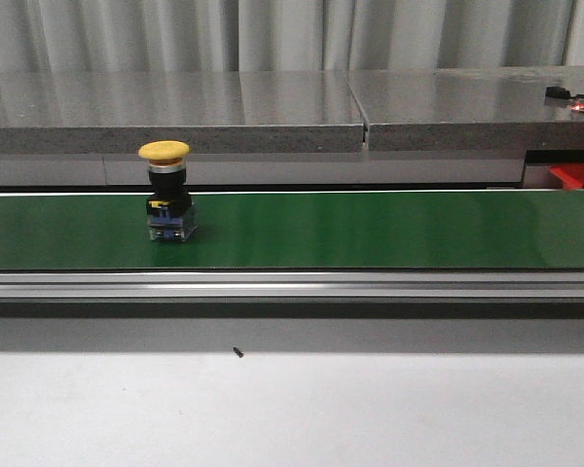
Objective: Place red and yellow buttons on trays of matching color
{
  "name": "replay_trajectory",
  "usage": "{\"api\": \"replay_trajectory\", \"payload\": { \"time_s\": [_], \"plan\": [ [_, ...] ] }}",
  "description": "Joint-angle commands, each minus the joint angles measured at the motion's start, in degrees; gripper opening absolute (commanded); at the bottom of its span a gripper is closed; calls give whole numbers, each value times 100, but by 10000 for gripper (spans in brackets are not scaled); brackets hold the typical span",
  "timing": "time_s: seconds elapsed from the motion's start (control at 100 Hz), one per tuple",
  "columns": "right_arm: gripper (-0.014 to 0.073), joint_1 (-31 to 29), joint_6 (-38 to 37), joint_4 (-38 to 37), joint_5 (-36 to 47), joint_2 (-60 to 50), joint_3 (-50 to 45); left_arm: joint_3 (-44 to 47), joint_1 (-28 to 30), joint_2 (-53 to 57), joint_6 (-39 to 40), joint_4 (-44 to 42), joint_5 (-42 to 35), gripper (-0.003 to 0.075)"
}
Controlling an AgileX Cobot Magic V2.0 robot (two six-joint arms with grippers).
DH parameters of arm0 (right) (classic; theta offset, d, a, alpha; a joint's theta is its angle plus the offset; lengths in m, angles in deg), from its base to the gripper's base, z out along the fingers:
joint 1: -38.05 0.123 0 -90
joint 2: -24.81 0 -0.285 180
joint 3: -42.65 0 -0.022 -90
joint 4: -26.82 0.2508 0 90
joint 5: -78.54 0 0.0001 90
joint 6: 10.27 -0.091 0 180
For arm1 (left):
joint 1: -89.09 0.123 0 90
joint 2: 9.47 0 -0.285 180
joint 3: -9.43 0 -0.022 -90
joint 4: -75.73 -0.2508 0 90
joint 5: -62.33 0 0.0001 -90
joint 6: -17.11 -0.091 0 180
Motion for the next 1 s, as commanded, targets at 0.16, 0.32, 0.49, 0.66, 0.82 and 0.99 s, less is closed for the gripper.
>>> {"api": "replay_trajectory", "payload": {
  "time_s": [0.16, 0.32, 0.49, 0.66, 0.82, 0.99],
  "plan": [
    [-69, -29, 4, -6, 369, 21, 147, 717, -376, 343, 29, 62, -783, 81],
    [-69, -29, 4, -6, 369, 21, 147, 1062, -572, 343, 18, 26, -1145, 81],
    [-69, -29, 4, -6, 369, 21, 147, 1334, -677, 343, 18, 0, -1469, 82],
    [-69, -29, 4, -6, 369, 21, 147, 1488, -675, 318, 18, 0, -1526, 85],
    [-69, -29, 4, -6, 369, 21, 147, 1493, -675, 318, -134, 1, -1526, 155],
    [-69, -29, 4, -6, 369, 21, 147, 1493, -675, 318, -157, 44, -1620, 482]
  ]
}}
